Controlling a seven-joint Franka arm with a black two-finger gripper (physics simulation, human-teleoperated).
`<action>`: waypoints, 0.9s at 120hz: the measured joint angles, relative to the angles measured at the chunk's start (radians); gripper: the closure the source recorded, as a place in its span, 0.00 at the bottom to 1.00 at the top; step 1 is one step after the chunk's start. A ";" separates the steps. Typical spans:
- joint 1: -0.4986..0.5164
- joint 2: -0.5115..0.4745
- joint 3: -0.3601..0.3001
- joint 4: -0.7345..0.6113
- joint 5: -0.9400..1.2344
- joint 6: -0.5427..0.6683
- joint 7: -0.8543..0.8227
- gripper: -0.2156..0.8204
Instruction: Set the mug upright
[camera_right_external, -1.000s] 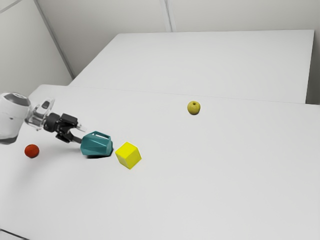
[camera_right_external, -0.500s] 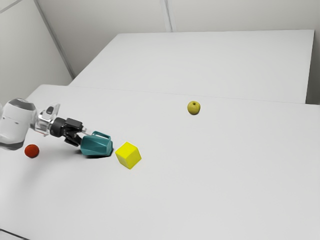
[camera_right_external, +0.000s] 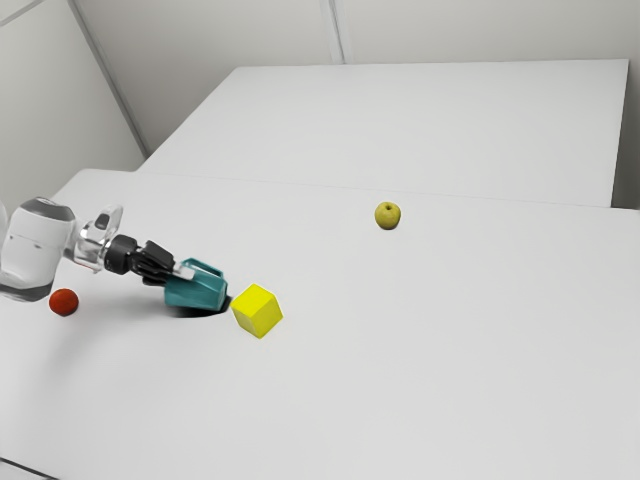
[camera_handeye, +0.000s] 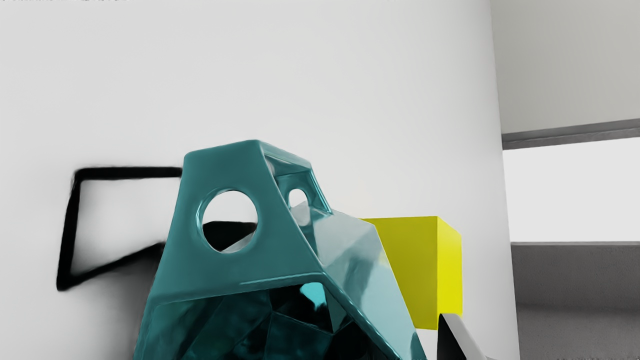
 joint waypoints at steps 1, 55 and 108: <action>0.000 0.000 0.000 0.000 0.000 0.000 0.000 0.85; -0.020 -0.067 0.000 0.003 0.010 0.006 0.015 0.94; -0.110 -0.225 -0.023 0.021 0.406 0.044 -0.076 0.93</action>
